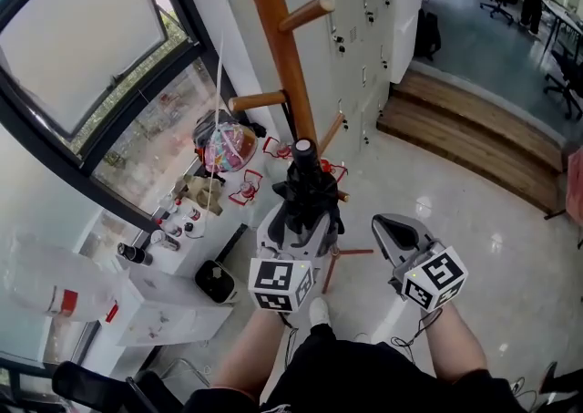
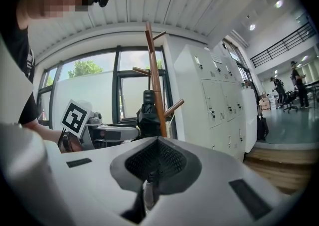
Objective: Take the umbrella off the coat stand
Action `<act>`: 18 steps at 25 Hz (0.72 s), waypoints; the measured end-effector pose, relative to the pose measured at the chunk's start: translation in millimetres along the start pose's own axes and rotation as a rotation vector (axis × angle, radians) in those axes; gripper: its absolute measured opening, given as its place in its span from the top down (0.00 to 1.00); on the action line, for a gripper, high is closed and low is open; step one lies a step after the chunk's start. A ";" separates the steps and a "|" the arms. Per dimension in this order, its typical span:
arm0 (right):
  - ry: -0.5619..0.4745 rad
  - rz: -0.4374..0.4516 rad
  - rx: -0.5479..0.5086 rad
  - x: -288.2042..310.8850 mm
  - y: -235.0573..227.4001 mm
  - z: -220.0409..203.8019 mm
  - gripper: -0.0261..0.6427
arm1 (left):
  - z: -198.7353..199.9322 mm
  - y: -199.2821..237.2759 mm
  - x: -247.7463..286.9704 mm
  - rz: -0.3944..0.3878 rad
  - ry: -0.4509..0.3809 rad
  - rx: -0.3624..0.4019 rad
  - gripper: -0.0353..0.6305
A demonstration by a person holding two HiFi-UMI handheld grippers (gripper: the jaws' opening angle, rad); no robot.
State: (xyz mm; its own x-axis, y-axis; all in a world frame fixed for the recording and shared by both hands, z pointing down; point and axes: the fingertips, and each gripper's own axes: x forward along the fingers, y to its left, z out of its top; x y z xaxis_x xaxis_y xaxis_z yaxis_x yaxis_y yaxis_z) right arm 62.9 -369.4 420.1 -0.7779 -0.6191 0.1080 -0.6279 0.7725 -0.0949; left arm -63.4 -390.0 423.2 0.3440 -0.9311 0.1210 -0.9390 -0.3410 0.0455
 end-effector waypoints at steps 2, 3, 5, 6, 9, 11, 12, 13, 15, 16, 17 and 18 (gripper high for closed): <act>0.003 -0.008 0.008 4.6 -3.7 -2.9 0.88 | -1.4 3.5 9.8 -0.007 0.008 0.006 0.49; 0.004 -0.012 0.012 6.8 -5.5 -4.4 0.88 | -2.1 5.3 14.5 -0.010 0.012 0.006 0.49; 0.009 -0.023 0.021 10.4 -8.3 -7.0 0.88 | -3.3 9.1 22.5 -0.014 0.017 0.005 0.49; 0.011 -0.029 0.025 11.7 -9.5 -8.1 0.88 | -3.6 10.8 26.0 -0.016 0.020 0.006 0.49; 0.012 -0.046 0.035 14.0 -14.1 -10.8 0.88 | -4.2 13.4 36.4 -0.030 0.027 0.011 0.49; 0.012 -0.062 0.043 14.2 -19.3 -12.3 0.88 | -6.0 13.3 43.8 -0.042 0.034 0.012 0.49; 0.011 -0.068 0.047 14.3 -21.9 -13.0 0.88 | -7.1 13.0 47.3 -0.047 0.038 0.011 0.49; 0.008 -0.073 0.051 14.6 -24.2 -13.5 0.88 | -8.0 12.7 50.5 -0.053 0.041 0.011 0.49; 0.002 -0.079 0.055 15.3 -27.5 -13.7 0.88 | -8.8 12.5 56.0 -0.062 0.047 0.014 0.49; 0.000 -0.082 0.055 15.7 -28.4 -13.7 0.88 | -8.9 12.7 58.1 -0.065 0.049 0.015 0.49; -0.001 -0.085 0.056 16.0 -29.0 -13.7 0.88 | -9.2 13.2 59.6 -0.068 0.051 0.016 0.49; -0.002 -0.091 0.057 16.1 -29.3 -13.8 0.88 | -9.7 13.9 60.7 -0.072 0.052 0.017 0.49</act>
State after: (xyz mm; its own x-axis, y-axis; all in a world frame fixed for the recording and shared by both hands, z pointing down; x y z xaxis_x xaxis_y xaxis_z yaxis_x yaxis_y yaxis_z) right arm 69.1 -400.0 438.3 -0.7176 -0.6866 0.1172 -0.6964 0.7037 -0.1411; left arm -55.5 -449.9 440.8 0.4100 -0.8962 0.1697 -0.9114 -0.4096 0.0392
